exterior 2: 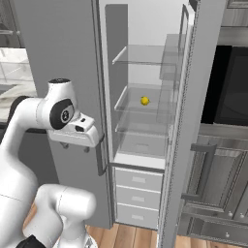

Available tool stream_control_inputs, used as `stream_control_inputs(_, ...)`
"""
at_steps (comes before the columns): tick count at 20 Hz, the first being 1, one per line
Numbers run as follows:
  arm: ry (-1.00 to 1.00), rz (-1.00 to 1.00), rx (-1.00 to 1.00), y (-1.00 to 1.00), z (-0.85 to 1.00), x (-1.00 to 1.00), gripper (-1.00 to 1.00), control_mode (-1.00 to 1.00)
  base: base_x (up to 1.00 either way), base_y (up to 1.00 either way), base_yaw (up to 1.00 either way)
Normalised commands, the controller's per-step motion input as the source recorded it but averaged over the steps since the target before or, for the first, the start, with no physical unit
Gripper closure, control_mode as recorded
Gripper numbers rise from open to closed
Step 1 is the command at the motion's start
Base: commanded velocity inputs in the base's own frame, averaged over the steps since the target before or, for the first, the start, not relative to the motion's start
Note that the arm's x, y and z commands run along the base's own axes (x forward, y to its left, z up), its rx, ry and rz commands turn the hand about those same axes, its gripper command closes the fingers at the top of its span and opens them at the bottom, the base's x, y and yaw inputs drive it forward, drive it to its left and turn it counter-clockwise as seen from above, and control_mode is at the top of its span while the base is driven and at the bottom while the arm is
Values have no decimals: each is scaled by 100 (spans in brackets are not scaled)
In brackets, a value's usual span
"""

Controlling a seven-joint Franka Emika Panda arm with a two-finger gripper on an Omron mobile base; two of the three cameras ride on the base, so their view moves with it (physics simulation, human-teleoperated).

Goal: Retrieve a lemon from the fridge and place it on the cutting board with the fish.

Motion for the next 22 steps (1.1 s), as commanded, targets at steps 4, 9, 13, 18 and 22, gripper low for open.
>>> stream_control_inputs(4, 0, 0, 0, -17, 0, 1, -100, -100, 0, 0, 0)
stream_control_inputs(9, 0, 0, 0, 0, 0, 0, -100, 100, 51, -59, 11)
stream_control_inputs(13, 0, 0, 0, 0, 0, 0, -100, 100, 47, -34, 7)
stream_control_inputs(18, 0, 0, 0, 0, 0, 0, -100, 100, 42, 0, -8)
stream_control_inputs(22, 0, 0, 0, 0, 0, 0, -100, 100, 22, 3, -22)
